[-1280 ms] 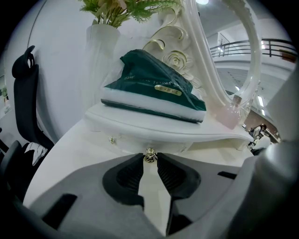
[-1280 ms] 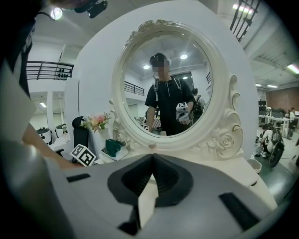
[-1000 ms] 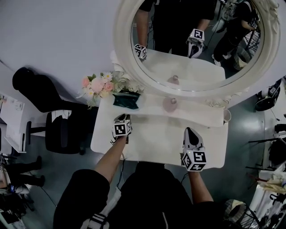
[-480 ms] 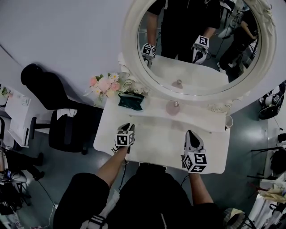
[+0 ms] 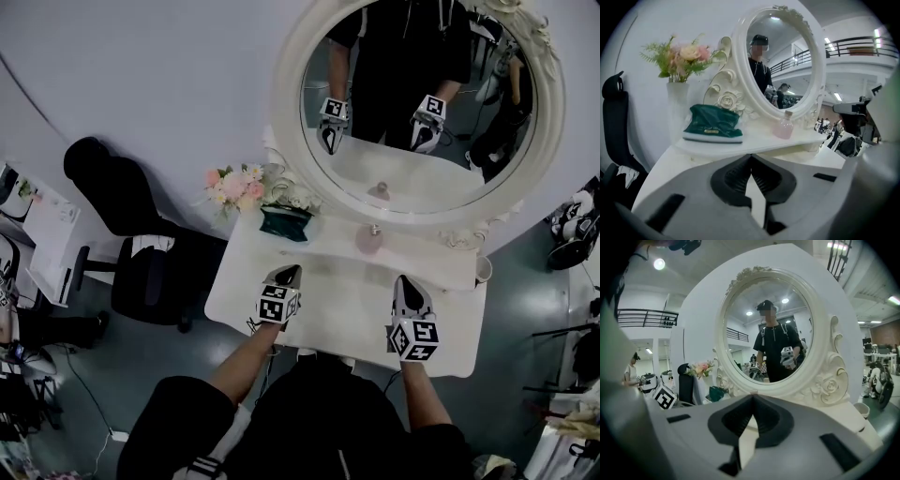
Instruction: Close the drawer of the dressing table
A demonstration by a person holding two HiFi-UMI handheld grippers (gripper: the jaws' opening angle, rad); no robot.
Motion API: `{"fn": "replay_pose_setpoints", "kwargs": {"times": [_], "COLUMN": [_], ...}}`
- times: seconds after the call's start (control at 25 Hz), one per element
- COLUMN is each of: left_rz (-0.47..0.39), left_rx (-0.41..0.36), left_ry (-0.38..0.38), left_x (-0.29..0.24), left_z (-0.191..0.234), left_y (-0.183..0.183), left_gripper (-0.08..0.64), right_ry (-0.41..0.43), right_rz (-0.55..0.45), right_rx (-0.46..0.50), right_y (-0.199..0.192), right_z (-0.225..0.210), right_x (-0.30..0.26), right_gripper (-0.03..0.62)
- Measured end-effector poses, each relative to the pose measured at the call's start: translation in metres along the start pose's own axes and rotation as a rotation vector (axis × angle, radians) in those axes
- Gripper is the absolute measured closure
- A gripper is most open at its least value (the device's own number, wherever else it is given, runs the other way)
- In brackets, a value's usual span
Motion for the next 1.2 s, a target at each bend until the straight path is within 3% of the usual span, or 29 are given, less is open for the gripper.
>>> {"fn": "replay_pose_setpoints", "kwargs": {"times": [0.52, 0.8, 1.2], "left_rz": [-0.301, -0.342, -0.359], "left_rx": [-0.197, -0.248, -0.235], "left_ry": [-0.134, -0.148, -0.153], "left_x": [0.023, 0.03, 0.034], "left_z": [-0.069, -0.083, -0.079], "left_y": [0.125, 0.133, 0.135], "left_gripper": [0.552, 0.552, 0.552], "right_ry": [-0.018, -0.009, 0.011], "right_rz": [-0.076, -0.122, -0.132], "right_rx": [0.044, 0.082, 0.1], "right_y": [0.033, 0.036, 0.035], "right_z": [-0.014, -0.01, -0.005], "right_x": [0.009, 0.017, 0.016], "right_gripper": [0.592, 0.594, 0.594]}}
Point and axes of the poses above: the fingertips, and each gripper's own axes: x backward along the fingers, z to its left, y out of its top, the point moved 9 cm from there along x, backward along the fingers, and after that the axes turned 3 degrees about x, right-handed, at the moved point
